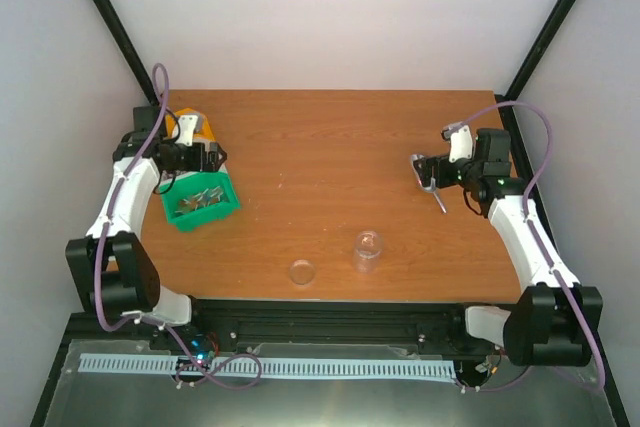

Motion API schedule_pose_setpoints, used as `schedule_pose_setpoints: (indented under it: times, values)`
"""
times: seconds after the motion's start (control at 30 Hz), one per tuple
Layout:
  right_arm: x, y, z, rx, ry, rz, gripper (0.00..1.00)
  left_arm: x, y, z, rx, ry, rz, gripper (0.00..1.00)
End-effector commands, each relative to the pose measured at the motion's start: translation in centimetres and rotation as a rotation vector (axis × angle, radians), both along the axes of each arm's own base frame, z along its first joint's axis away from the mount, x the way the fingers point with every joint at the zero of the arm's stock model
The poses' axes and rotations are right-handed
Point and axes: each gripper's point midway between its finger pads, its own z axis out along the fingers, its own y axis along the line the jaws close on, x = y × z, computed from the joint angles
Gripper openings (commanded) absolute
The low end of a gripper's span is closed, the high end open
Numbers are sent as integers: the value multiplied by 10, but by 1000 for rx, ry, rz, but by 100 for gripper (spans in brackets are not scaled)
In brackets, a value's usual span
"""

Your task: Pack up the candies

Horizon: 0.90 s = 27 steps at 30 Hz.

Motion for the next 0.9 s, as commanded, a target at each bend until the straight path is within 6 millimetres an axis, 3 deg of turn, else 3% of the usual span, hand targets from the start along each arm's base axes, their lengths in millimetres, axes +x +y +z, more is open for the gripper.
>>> schedule_pose_setpoints:
  times: [0.0,0.1,0.3,0.57,0.87]
  values:
    - [9,-7,4,-83,-14,76,100,13,5,43,8,-172,58,100]
    - [13,-25,-12,-113,48,109,100,13,-2,53,-13,-167,13,100]
    - [11,-63,-66,-144,191,151,100,12,-19,59,-61,-155,-100,100]
    - [1,-74,-132,-219,314,188,99,-1,-30,67,-76,-184,-185,100]
    - [-1,-69,-163,-187,371,229,74,-5,-35,63,-99,-175,-216,100]
